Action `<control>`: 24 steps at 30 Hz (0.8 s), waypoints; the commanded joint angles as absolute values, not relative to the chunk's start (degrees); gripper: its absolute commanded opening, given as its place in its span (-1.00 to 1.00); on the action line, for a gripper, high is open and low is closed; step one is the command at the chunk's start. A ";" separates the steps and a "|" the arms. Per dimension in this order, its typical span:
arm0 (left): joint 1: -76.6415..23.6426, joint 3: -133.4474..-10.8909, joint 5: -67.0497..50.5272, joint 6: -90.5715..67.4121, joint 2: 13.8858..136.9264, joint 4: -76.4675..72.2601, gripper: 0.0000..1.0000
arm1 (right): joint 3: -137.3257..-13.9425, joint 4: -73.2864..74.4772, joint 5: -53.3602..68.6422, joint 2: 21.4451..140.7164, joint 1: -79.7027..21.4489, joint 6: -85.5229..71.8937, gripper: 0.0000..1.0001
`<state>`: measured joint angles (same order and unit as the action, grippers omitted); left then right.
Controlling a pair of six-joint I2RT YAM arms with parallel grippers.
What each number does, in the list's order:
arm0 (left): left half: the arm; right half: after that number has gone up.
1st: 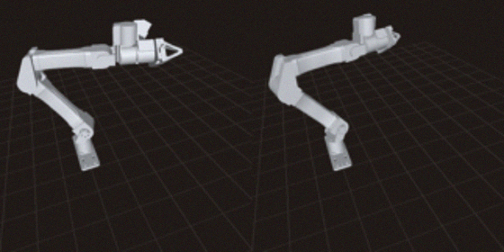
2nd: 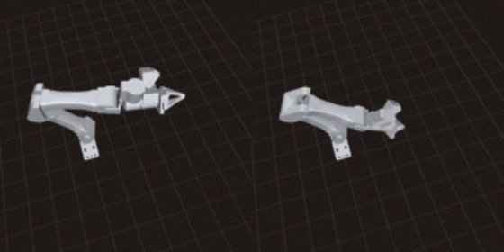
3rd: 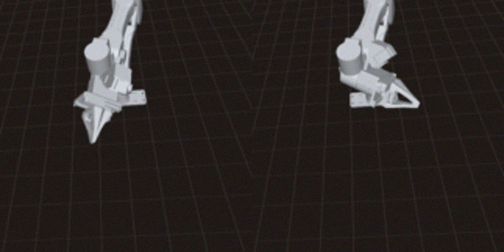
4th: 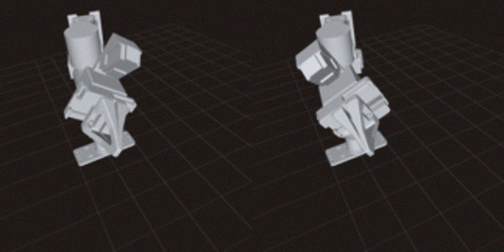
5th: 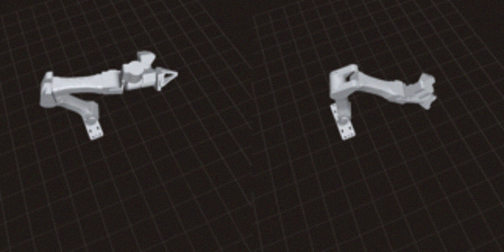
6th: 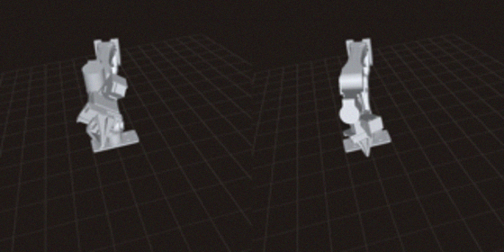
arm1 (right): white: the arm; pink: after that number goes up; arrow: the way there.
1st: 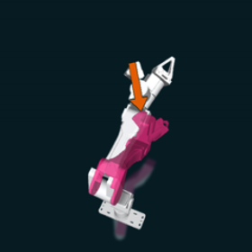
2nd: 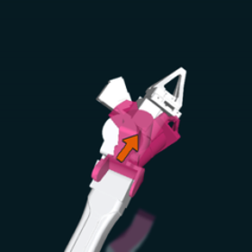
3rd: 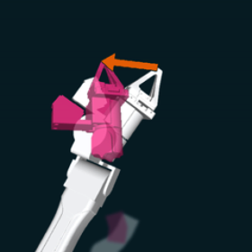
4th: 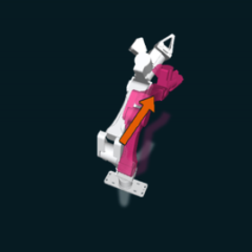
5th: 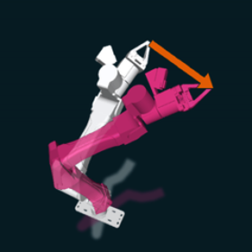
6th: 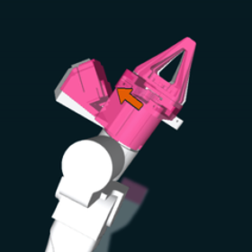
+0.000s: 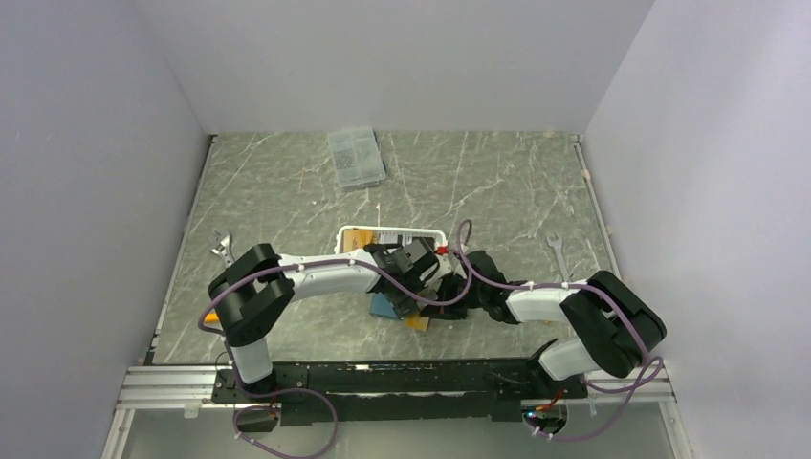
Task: Put the credit cards into the card holder
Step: Open the card holder at the center of the board.
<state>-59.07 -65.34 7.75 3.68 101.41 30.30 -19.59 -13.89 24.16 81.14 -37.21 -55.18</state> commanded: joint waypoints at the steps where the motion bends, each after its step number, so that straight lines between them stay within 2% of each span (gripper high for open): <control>1: -61.56 -64.89 13.94 6.90 98.97 31.16 0.88 | -15.80 -8.30 17.10 84.63 -37.12 -53.80 -1.00; 11: -61.60 -65.63 14.56 8.54 94.14 36.54 0.81 | -13.24 -11.63 16.64 86.77 -37.09 -54.86 -1.00; 19: -56.97 -67.08 11.99 9.41 90.74 40.36 0.73 | -13.04 -11.15 16.25 86.75 -37.04 -54.67 -1.00; 24: -53.52 -65.91 9.26 9.30 89.36 41.10 0.48 | -13.58 -10.03 15.89 86.17 -37.05 -54.45 -1.00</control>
<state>-55.86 -65.28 10.96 8.38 91.70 38.92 -16.16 -23.53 25.69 83.50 -36.95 -58.11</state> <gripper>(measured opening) 0.784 0.009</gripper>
